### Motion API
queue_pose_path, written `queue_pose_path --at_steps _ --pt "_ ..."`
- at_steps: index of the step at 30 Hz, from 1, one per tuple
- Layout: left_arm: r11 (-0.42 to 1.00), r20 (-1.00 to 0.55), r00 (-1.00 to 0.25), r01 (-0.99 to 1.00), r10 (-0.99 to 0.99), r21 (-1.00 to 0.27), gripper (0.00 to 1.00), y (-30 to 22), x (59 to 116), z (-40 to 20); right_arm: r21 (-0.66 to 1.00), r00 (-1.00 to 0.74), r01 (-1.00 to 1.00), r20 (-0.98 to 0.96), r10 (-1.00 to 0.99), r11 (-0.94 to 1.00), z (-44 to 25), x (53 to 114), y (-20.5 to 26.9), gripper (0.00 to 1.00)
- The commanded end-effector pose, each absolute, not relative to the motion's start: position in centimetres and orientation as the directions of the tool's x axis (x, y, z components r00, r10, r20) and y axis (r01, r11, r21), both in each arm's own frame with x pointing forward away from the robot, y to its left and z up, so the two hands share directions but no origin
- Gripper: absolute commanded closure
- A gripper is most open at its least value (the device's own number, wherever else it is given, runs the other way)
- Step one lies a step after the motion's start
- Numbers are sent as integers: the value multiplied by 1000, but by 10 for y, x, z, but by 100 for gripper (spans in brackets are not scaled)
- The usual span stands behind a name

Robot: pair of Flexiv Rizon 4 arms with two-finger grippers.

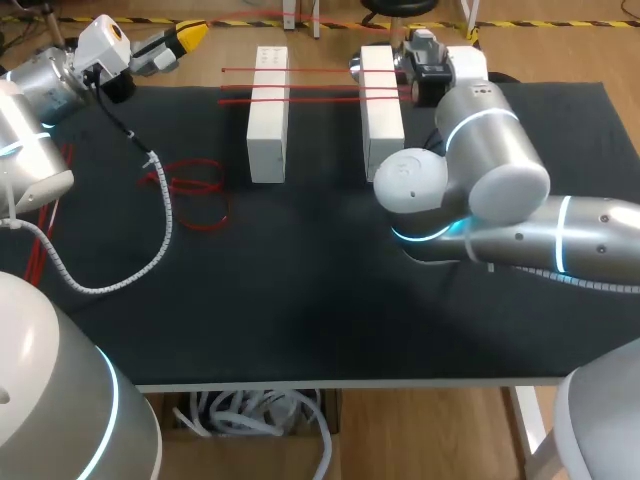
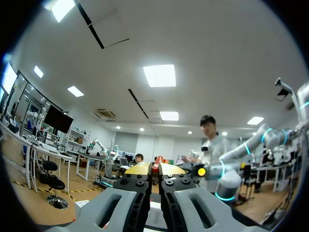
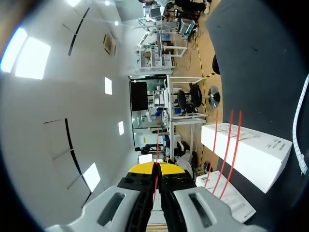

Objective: Grab the tape and strap the tape.

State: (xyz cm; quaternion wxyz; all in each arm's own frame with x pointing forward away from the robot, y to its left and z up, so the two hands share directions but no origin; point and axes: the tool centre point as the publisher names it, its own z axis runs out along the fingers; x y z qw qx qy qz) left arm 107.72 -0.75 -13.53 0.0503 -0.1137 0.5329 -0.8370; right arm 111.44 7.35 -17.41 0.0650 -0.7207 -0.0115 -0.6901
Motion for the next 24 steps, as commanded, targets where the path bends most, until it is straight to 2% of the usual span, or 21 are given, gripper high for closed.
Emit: queue_pose_path --at_steps 1,11,24 --pt "-429 136 -969 -35 -207 -903 100 -8 1077 -136 -76 54 111 996 -71 -991 -172 1114 71 100" --pt "-214 4 -980 40 -199 -976 100 -13 1070 -117 -76 54 111 996 -71 -991 -172 1114 71 100" --pt "53 -53 -993 47 -105 -997 100 -29 1057 -95 -76 54 111 996 -71 -991 -172 1114 71 100"
